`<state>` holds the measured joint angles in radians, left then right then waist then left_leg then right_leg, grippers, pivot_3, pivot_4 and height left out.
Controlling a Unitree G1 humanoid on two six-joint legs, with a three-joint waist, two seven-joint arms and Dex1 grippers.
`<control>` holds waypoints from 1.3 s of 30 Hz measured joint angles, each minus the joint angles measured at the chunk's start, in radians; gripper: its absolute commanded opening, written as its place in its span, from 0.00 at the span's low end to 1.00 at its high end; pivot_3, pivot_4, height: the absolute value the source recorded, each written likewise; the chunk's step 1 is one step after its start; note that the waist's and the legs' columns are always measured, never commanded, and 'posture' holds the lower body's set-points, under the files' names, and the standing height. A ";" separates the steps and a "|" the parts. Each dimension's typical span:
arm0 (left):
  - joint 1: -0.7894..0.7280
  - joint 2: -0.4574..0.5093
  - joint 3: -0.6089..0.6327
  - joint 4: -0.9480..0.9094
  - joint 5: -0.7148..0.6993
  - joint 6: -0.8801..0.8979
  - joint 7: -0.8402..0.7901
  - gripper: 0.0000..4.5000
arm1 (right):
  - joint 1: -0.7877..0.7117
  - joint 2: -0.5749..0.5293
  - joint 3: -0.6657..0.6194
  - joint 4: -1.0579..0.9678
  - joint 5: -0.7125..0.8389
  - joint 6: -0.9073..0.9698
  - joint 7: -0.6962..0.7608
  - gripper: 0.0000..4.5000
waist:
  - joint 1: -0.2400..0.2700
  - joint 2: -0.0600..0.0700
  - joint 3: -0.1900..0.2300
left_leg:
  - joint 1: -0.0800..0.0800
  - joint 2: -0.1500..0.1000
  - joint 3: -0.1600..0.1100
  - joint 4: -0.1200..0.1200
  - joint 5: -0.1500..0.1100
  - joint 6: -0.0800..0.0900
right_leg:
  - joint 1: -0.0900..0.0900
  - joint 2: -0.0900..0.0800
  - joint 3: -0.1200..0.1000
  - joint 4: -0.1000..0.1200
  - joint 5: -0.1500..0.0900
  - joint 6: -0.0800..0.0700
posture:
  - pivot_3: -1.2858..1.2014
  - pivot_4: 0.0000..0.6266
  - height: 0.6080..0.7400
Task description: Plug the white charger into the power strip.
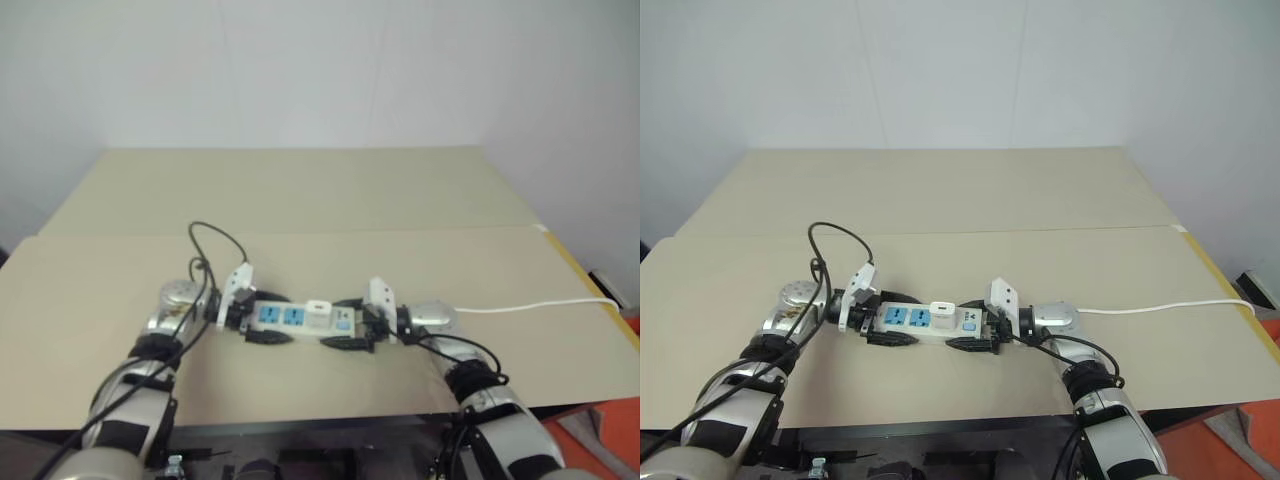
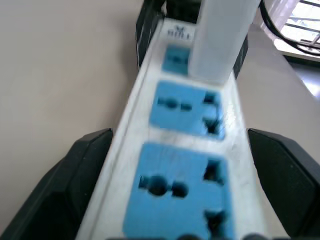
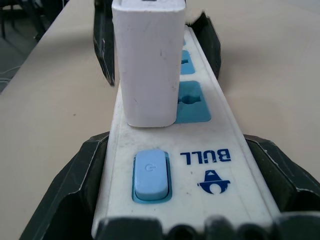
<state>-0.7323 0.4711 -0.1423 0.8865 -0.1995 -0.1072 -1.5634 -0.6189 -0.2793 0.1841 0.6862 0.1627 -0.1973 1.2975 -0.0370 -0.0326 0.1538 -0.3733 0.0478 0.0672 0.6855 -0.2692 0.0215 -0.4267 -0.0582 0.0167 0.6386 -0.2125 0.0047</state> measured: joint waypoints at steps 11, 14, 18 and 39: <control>-0.065 0.179 -0.020 -0.159 -0.172 0.070 -0.043 0.99 | -0.001 0.007 -0.001 0.001 0.000 -0.010 -0.002 0.76 | -0.006 -0.003 0.002 | 0.000 0.000 -0.002 0.000 0.000 0.000 | -0.001 0.000 0.000 0.000 0.000 0.000 | 0.52 0.24 1.00; -0.085 0.276 -0.067 -0.205 -0.255 0.085 -0.046 1.00 | 0.000 0.007 -0.001 0.001 -0.001 -0.010 -0.003 0.98 | -0.006 -0.003 0.002 | 0.000 0.000 -0.003 0.000 0.000 0.000 | -0.001 -0.001 0.001 0.000 0.000 0.000 | 0.52 0.24 1.00; -0.095 0.347 -0.105 -0.213 -0.320 0.086 -0.047 1.00 | 0.000 0.001 -0.001 -0.001 -0.001 -0.008 -0.002 0.99 | -0.004 -0.003 0.002 | 0.000 0.000 -0.002 0.000 0.000 0.000 | -0.001 -0.001 0.000 0.000 -0.001 0.001 | 0.52 0.24 1.00; 0.060 0.468 -0.043 -0.416 -0.438 0.091 -0.047 1.00 | 0.410 -0.436 -0.254 -0.700 0.203 0.256 -0.037 0.99 | 0.029 -0.003 0.005 | -0.017 0.000 0.000 0.000 0.000 0.000 | -0.013 -0.001 -0.002 -0.007 0.000 0.001 | 0.52 0.24 1.00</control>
<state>-0.6727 0.9388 -0.1850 0.4704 -0.6378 -0.0158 -1.6108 -0.2094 -0.7152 -0.0700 -0.0136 0.3654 0.0583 1.2604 -0.0085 -0.0355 0.1586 -0.3908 0.0476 0.0675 0.6857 -0.2690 0.0211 -0.4398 -0.0593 0.0145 0.6320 -0.2129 0.0057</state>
